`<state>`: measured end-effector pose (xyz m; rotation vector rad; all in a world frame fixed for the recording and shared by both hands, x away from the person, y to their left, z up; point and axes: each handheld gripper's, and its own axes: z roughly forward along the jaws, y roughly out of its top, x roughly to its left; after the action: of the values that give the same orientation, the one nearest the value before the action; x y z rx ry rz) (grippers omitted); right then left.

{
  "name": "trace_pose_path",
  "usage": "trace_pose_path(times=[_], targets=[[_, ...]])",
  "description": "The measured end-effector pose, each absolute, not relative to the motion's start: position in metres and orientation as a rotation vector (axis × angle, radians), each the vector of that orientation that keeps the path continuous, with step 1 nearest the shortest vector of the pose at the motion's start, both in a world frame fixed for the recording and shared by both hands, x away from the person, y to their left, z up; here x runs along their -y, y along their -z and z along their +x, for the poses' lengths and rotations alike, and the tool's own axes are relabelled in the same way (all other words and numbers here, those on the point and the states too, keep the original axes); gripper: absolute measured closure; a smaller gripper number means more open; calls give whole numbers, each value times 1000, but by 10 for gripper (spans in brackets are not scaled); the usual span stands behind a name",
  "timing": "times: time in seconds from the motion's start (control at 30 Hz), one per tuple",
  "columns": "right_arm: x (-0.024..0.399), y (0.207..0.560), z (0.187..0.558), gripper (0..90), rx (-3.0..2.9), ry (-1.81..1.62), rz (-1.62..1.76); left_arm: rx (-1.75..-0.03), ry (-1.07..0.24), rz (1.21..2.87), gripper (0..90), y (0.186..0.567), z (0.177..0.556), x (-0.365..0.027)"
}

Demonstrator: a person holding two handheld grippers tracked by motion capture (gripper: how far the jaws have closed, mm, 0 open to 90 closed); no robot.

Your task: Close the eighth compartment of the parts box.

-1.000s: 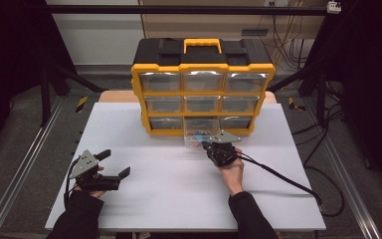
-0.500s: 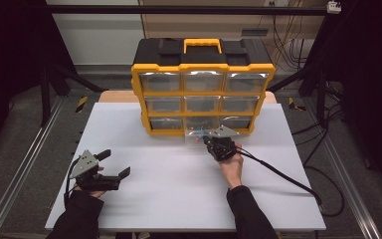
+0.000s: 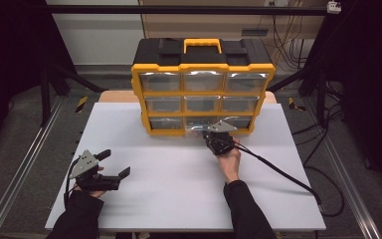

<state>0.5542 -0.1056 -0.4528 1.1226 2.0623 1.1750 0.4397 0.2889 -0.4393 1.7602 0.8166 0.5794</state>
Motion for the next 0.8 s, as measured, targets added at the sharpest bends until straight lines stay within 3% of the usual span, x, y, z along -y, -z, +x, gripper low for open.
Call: trace_pose_path(times=[0.8], targets=[[104,455,578,900,-2031,-1136,1096,-819,-577,1762,13,440,440,-289]])
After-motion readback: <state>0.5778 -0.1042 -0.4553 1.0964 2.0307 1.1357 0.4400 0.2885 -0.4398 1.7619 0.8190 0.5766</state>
